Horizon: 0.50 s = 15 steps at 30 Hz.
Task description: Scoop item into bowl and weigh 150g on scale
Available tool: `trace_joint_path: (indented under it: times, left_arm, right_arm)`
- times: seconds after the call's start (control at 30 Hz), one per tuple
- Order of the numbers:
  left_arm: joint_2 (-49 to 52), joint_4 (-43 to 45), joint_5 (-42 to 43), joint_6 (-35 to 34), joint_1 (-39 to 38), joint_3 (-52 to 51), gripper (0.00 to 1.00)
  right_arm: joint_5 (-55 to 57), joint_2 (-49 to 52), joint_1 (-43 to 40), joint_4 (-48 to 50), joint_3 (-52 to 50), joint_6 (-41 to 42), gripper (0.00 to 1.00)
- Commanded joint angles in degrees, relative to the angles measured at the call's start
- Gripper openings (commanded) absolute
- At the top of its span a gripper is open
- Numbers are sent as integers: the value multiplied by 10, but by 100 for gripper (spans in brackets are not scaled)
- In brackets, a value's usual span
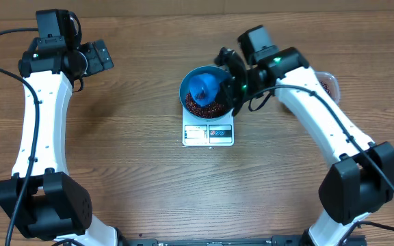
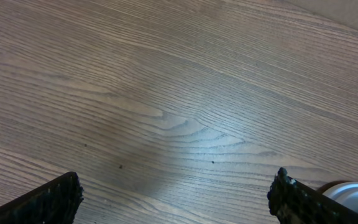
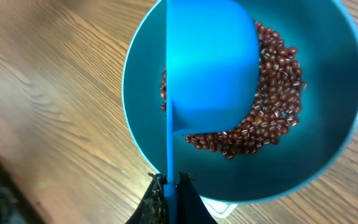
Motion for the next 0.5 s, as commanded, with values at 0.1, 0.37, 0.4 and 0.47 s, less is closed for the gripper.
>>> trace_joint_path:
  times: [0.1,0.37,0.4,0.47]
  left_arm:
    - [5,1,2,-2,-5,4,99]
    - [5,1,2,-2,-5,4,100]
    - [5,1,2,-2,-5,4,99]
    - [5,1,2,-2,-5,4,100]
  right_arm:
    - [-67,-1,-24,5,19,1,4]
    - [-66,-1,-24,13,19,-34,4]
    - [-66,-1,-24,16,19,-47,4]
    - [-59,-1,-24,20,26,-49,4]
